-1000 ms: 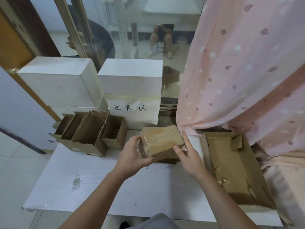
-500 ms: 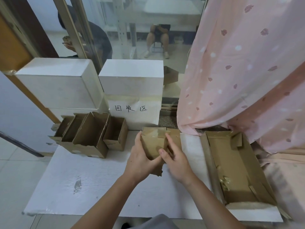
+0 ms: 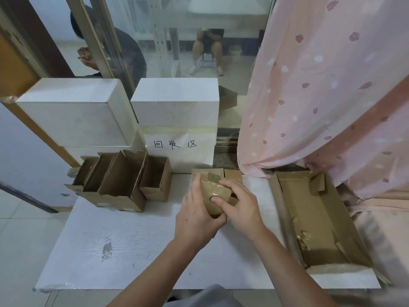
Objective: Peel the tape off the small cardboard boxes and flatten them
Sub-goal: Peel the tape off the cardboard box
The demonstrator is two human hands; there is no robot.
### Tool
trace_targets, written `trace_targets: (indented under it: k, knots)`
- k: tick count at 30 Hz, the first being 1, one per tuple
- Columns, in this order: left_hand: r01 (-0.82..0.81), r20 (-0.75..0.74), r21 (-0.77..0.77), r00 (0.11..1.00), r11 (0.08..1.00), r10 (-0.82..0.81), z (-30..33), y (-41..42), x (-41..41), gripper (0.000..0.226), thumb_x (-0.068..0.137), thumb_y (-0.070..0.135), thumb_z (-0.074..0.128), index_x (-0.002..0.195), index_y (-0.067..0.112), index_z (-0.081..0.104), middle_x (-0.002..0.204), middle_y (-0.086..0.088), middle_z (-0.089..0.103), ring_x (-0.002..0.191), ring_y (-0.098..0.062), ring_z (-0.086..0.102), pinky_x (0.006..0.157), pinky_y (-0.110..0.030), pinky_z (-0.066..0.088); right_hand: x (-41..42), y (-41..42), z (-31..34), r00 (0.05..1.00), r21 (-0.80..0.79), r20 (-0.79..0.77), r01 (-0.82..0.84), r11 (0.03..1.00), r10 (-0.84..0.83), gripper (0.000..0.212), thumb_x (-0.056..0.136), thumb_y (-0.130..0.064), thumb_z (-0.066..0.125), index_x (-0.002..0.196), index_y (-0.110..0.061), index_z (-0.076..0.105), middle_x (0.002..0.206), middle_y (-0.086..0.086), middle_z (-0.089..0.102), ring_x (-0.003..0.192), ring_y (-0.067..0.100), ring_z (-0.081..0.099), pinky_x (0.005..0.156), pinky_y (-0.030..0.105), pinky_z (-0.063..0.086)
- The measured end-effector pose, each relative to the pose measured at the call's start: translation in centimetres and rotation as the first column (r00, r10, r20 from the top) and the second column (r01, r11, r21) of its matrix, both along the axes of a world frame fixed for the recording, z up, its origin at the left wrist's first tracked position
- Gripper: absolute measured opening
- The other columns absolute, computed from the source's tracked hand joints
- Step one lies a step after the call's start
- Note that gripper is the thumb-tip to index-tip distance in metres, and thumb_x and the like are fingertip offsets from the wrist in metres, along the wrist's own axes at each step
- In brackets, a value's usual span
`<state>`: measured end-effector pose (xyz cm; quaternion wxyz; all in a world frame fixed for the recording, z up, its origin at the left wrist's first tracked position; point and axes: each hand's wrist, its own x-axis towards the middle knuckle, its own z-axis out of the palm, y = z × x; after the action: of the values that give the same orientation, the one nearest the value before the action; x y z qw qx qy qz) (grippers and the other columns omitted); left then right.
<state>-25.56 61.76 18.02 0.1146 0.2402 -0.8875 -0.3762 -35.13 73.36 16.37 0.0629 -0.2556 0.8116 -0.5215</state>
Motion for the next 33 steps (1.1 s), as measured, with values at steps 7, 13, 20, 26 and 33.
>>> trace_targets:
  k: [7, 13, 20, 26, 33]
  knots:
    - [0.013, 0.054, -0.022, 0.998, 1.000, -0.011, 0.1, 0.2, 0.5, 0.119, 0.074, 0.062, 0.074, 0.161, 0.035, -0.002, 0.157, 0.017, 0.037, 0.121, -0.011, 0.059, 0.085, -0.033, 0.052, 0.1, -0.1, 0.2, 0.997, 0.073, -0.082, 0.014, 0.997, -0.008, 0.024, 0.088, -0.036, 0.078, 0.110, -0.027, 0.073, 0.098, -0.034, 0.061, 0.098, 0.003, 0.061, 0.087, 0.025, 0.050]
    - [0.022, 0.132, -0.022, 0.991, 1.000, -0.019, 0.2, -0.3, 0.5, 0.123, 0.070, 0.067, 0.075, 0.162, 0.034, -0.001, 0.150, 0.018, 0.047, 0.122, -0.008, 0.058, 0.083, -0.024, 0.040, -0.2, -0.3, 0.8, 0.999, 0.174, -0.051, -0.008, 0.985, 0.017, 0.015, 0.093, -0.040, 0.070, 0.105, -0.030, 0.072, 0.092, -0.018, 0.065, 0.093, 0.000, 0.056, 0.079, 0.019, 0.042]
    - [0.040, 0.164, -0.028, 0.986, 0.999, -0.035, 0.3, -1.1, 0.2, 0.120, 0.071, 0.059, 0.070, 0.163, 0.033, -0.003, 0.141, 0.019, 0.052, 0.109, -0.009, 0.064, 0.082, -0.032, 0.052, -0.5, 0.1, 1.8, 0.990, 0.317, 0.053, -0.144, 0.937, 0.134, 0.054, 0.076, -0.040, 0.086, 0.124, -0.031, 0.062, 0.101, -0.026, 0.050, 0.098, -0.006, 0.047, 0.084, 0.010, 0.035]
    - [0.066, 0.161, -0.028, 0.985, 0.997, -0.060, 0.0, -1.1, -0.2, 0.118, 0.068, 0.059, 0.067, 0.162, 0.033, 0.001, 0.147, 0.015, 0.048, 0.113, -0.012, 0.064, 0.086, -0.037, 0.054, -0.4, -0.1, 1.2, 0.992, 0.292, -0.043, -0.103, 0.951, 0.120, 0.039, 0.084, -0.040, 0.081, 0.114, -0.022, 0.065, 0.097, -0.028, 0.051, 0.097, -0.001, 0.047, 0.081, 0.004, 0.032]
    - [0.115, 0.223, -0.038, 0.969, 0.993, -0.104, -0.4, -0.9, -0.1, 0.121, 0.069, 0.061, 0.069, 0.161, 0.036, -0.004, 0.155, 0.014, 0.041, 0.119, -0.017, 0.062, 0.087, -0.035, 0.051, 0.2, 0.0, 0.1, 0.995, 0.268, -0.092, 0.000, 0.963, 0.026, 0.017, 0.098, -0.038, 0.063, 0.097, -0.020, 0.065, 0.086, -0.024, 0.055, 0.091, -0.003, 0.051, 0.074, 0.016, 0.038]
